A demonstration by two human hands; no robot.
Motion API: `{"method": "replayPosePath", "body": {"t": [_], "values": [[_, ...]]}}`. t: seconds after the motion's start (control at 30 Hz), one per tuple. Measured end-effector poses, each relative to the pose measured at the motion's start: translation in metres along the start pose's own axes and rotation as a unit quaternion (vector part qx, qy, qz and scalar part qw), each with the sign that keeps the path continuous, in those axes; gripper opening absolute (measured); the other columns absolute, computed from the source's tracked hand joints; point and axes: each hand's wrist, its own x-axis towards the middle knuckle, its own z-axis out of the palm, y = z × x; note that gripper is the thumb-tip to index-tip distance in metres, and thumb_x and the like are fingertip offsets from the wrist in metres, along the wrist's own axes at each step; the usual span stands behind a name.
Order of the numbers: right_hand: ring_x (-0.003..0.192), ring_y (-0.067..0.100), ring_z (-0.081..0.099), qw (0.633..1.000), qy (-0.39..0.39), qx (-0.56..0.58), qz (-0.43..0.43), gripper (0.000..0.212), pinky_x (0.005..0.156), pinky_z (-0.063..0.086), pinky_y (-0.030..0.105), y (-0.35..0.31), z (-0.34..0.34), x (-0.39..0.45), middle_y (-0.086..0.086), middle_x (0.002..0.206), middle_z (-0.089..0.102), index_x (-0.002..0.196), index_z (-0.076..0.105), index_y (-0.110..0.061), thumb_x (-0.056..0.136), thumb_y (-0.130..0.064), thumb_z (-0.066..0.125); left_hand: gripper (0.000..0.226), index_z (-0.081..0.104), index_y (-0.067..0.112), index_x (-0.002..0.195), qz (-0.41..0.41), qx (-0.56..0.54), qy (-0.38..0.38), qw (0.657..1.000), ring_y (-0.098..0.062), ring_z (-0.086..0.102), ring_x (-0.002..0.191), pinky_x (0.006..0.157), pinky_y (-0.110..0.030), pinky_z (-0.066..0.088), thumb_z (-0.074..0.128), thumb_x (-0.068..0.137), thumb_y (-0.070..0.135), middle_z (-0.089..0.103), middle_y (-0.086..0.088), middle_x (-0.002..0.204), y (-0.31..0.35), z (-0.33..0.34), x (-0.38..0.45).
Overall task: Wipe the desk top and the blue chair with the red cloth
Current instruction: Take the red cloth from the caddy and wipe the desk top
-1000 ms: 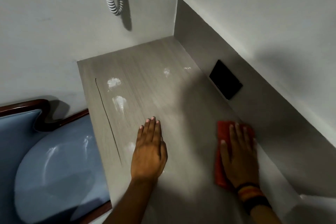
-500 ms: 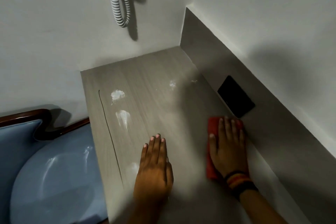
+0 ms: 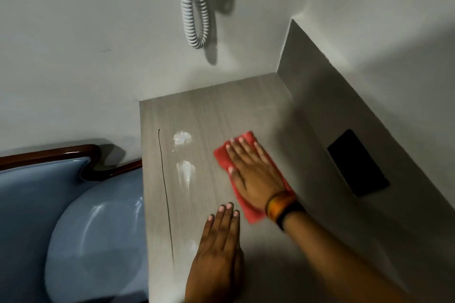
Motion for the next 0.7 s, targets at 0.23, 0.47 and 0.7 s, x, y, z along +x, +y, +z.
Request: {"method": "replayPosePath", "body": {"t": [0.23, 0.47, 0.7], "values": [[0.156, 0.028, 0.022, 0.971, 0.08, 0.025, 0.225, 0.069, 0.127, 0.013, 0.054, 0.078, 0.002, 0.02, 0.009, 0.166, 0.03, 0.158, 0.029, -0.014, 0.097, -0.044, 0.019, 0.069, 0.036, 0.006, 0.156, 0.032, 0.038, 0.027, 0.998, -0.026, 0.02, 0.157, 0.127, -0.039, 0.013, 0.046, 0.091, 0.029, 0.018, -0.009, 0.17, -0.013, 0.017, 0.002], [0.156, 0.032, 0.019, 0.968, 0.084, 0.033, 0.235, 0.07, 0.127, 0.009, 0.054, 0.052, -0.009, 0.179, 0.011, 0.167, 0.029, 0.158, 0.028, -0.011, 0.095, -0.043, 0.027, 0.052, 0.054, 0.007, 0.149, 0.019, 0.069, 0.055, 0.996, -0.029, 0.03, 0.155, 0.125, -0.04, 0.019, 0.032, 0.107, 0.027, 0.042, -0.011, 0.164, -0.012, 0.026, 0.002], [0.158, 0.019, 0.013, 0.998, 0.021, 0.039, -0.041, 0.064, 0.128, 0.01, 0.049, -0.04, 0.005, 0.122, -0.001, 0.169, 0.022, 0.161, 0.022, -0.02, 0.102, -0.046, 0.022, 0.061, 0.061, 0.007, 0.145, 0.005, 0.039, 0.02, 0.999, -0.026, 0.04, 0.151, 0.123, -0.038, 0.025, 0.046, 0.087, 0.017, 0.05, -0.01, 0.159, -0.004, 0.004, 0.005]]}}
